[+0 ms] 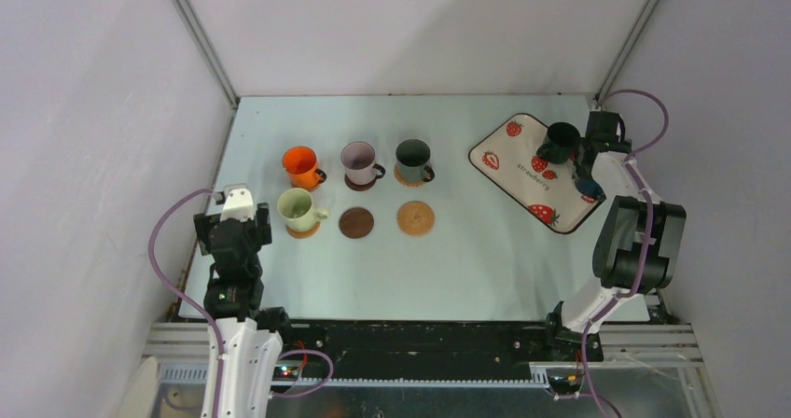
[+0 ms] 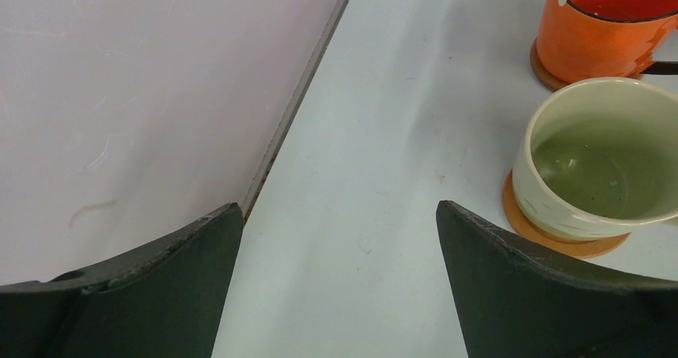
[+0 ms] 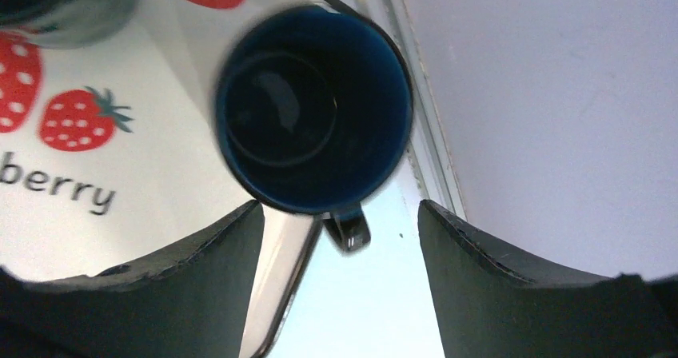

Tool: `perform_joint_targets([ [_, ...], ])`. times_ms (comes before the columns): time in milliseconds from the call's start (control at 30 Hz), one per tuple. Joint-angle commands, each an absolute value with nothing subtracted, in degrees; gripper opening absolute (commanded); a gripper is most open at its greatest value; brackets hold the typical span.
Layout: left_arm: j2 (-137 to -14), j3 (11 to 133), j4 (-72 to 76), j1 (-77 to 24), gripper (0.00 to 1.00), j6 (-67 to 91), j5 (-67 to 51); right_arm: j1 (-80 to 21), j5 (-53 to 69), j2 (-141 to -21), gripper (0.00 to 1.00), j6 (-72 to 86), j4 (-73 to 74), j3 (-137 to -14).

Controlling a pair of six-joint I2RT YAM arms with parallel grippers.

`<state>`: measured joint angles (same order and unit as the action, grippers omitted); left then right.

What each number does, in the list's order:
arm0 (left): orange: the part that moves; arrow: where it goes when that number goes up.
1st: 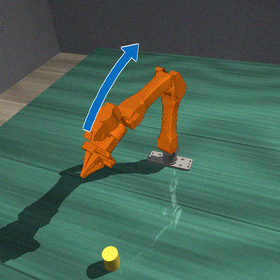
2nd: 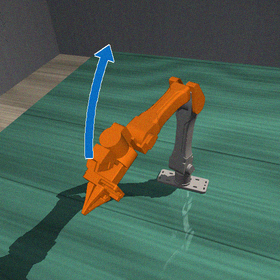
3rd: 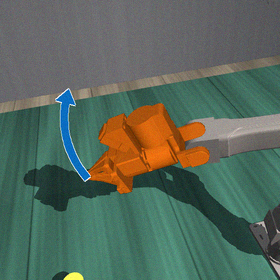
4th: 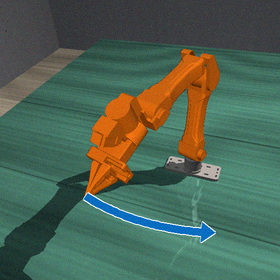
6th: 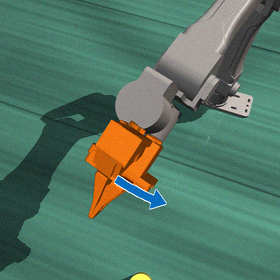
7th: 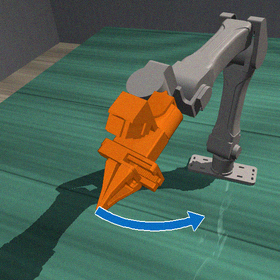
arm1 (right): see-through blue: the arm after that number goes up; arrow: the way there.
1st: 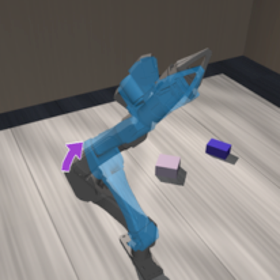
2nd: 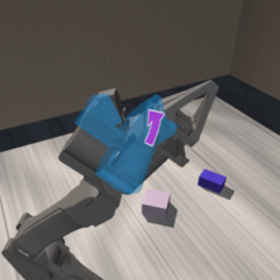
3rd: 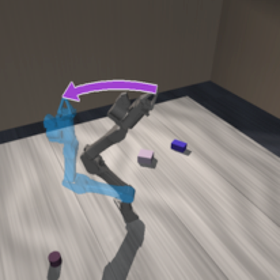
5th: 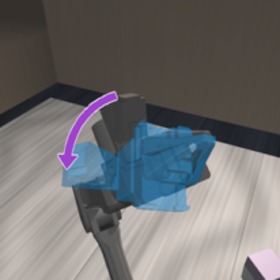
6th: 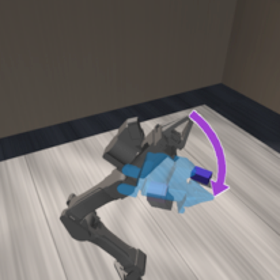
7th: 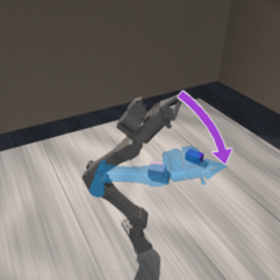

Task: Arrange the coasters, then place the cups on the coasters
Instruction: Pick up the cup from the tray.

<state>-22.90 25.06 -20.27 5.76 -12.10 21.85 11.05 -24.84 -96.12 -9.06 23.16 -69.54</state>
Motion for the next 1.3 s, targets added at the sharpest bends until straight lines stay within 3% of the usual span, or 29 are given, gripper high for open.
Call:
perform_joint_targets([
  [0,-22.7,27.2,-18.8,6.1,0.98,-12.0,21.4,14.8,-24.3,-93.5,0.75,-7.3,22.4,-67.5],
  [300,-22.1,27.0,-18.9,6.1,0.98,-12.1,21.3,20.4,-4.2,-93.8,0.74,-6.3,26.6,-67.6],
  [1033,-25.9,26.3,-16.7,6.1,0.98,-11.7,23.6,21.5,2.5,-91.0,0.77,-16.6,28.4,-67.7],
  [1267,-23.9,26.1,-16.6,6.1,0.98,-11.5,24.4,23.1,4.7,-91.1,0.8,-26.3,27.3,-67.9],
])
